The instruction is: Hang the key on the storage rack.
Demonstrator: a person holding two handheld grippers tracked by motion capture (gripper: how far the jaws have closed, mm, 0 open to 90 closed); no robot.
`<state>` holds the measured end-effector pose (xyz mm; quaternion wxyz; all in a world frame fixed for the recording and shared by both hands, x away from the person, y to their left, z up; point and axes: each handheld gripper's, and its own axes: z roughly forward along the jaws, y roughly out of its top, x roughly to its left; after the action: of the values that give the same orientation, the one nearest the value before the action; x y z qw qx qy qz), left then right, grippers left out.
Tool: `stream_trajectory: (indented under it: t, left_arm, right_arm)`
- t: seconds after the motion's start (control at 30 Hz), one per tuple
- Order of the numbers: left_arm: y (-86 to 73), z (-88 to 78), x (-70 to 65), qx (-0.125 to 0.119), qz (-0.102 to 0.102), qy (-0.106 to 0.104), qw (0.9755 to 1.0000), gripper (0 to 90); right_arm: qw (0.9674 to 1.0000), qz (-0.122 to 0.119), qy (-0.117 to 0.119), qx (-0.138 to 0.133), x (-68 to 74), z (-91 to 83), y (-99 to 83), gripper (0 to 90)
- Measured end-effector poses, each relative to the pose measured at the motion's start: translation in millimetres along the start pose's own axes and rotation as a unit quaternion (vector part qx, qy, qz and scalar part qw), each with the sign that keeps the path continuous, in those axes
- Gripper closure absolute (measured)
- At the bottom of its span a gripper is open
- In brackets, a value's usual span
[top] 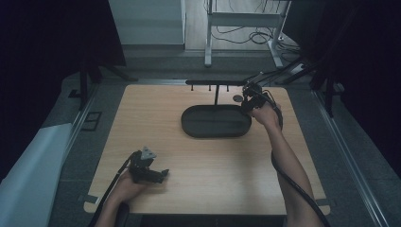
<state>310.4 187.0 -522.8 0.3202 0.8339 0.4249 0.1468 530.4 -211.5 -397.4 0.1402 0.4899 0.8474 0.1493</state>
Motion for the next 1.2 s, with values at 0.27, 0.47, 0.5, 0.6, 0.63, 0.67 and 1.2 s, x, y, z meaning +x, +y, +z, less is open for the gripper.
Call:
stream_trajectory:
  t: [0.27, 0.47, 0.5, 0.6, 0.63, 0.67, 1.2]
  left_arm:
    - [0.0, 0.1, -0.1, 0.0, -0.001, 0.0, 1.0, 0.0]
    - [0.0, 0.1, 0.0, 0.0, -0.001, 0.0, 1.0, 0.0]
    - [0.0, 0.0, 0.0, 0.0, -0.001, 0.0, 1.0, 0.0]
    - [0.0, 0.1, -0.2, 0.0, -0.002, -0.001, 1.0, 0.0]
    - [0.0, 0.1, -0.2, 0.0, -0.002, -0.001, 1.0, 0.0]
    - [0.0, 0.1, -0.2, 0.0, -0.002, -0.001, 1.0, 0.0]
    - [0.1, -0.1, -0.1, 0.0, -0.001, -0.001, 1.0, 0.0]
  right_arm:
    - [0.9998, -0.015, 0.013, -0.01, 7.1, -5.2, -7.3, 27.8]
    - [0.9993, -0.027, 0.019, -0.018, 12.9, -10.7, -12.7, 23.5]
    - [0.9993, -0.028, 0.016, -0.021, 13.6, -11.1, -13.9, 22.9]
    - [0.9991, -0.033, 0.018, -0.021, 14.9, -12.8, -17.9, 21.5]
    - [0.999, -0.034, 0.019, -0.021, 15.3, -13.8, -19.3, 20.4]
    - [0.999, -0.033, 0.022, -0.022, 16.1, -14.8, -20.7, 19.2]
    - [0.9966, -0.061, 0.044, -0.034, 26.6, -29.1, -42.9, 13.0]
